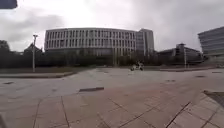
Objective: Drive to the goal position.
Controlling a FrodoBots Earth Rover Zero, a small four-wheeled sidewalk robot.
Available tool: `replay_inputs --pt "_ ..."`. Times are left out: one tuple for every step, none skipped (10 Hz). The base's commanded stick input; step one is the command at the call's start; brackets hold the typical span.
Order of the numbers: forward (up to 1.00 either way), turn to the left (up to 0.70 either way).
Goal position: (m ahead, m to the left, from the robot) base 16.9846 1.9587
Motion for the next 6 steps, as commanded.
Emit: replay_inputs --pt "0.7 0.06" --pt "0.7 0.11" --pt "0.7 0.27" --pt "0.7 0.35" --pt "0.7 0.35" --pt "0.7 0.35"
